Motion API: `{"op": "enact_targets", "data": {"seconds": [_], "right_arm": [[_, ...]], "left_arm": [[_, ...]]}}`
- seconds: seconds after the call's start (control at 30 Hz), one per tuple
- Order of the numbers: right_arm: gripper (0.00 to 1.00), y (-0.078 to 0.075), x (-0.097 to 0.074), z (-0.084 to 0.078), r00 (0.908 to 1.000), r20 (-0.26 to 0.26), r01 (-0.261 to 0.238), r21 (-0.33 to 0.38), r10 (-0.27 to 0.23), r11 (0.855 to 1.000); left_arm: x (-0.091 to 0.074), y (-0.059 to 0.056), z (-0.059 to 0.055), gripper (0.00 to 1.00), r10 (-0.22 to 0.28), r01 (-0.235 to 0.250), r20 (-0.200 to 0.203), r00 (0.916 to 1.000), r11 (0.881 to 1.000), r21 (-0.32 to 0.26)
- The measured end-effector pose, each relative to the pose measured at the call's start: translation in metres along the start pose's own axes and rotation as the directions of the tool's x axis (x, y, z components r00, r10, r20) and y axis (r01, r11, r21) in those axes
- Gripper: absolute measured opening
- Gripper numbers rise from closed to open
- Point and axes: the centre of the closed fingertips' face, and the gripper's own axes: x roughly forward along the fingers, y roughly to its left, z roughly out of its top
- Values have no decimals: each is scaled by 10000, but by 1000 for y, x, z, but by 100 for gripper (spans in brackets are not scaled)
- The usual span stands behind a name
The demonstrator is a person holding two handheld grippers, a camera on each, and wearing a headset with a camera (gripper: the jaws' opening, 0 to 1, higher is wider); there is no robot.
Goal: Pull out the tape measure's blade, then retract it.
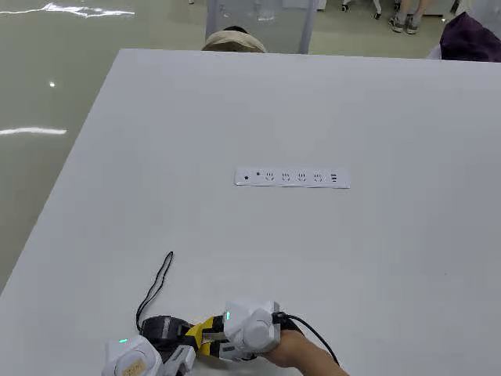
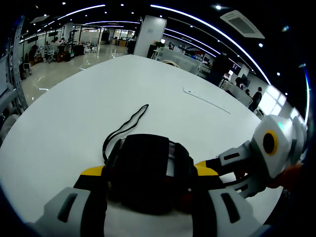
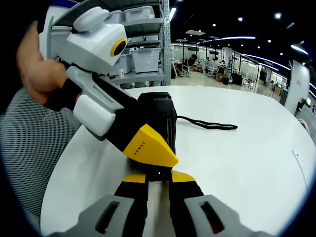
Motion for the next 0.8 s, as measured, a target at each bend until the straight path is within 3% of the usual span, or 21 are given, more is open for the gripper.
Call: {"op": "enact_targets", "data": {"seconds": [0.53, 0.8], "right_arm": [[16, -2, -2, 2, 9998, -27, 200, 135, -200, 9997], [20, -2, -6, 7, 9993, 81, 356, 218, -358, 9991]], "left_arm": [[-1, -1, -2, 68, -73, 87, -295, 9995, 9988, 477], [-4, -1, -3, 67, -215, 249, -345, 9992, 9946, 1010]]}}
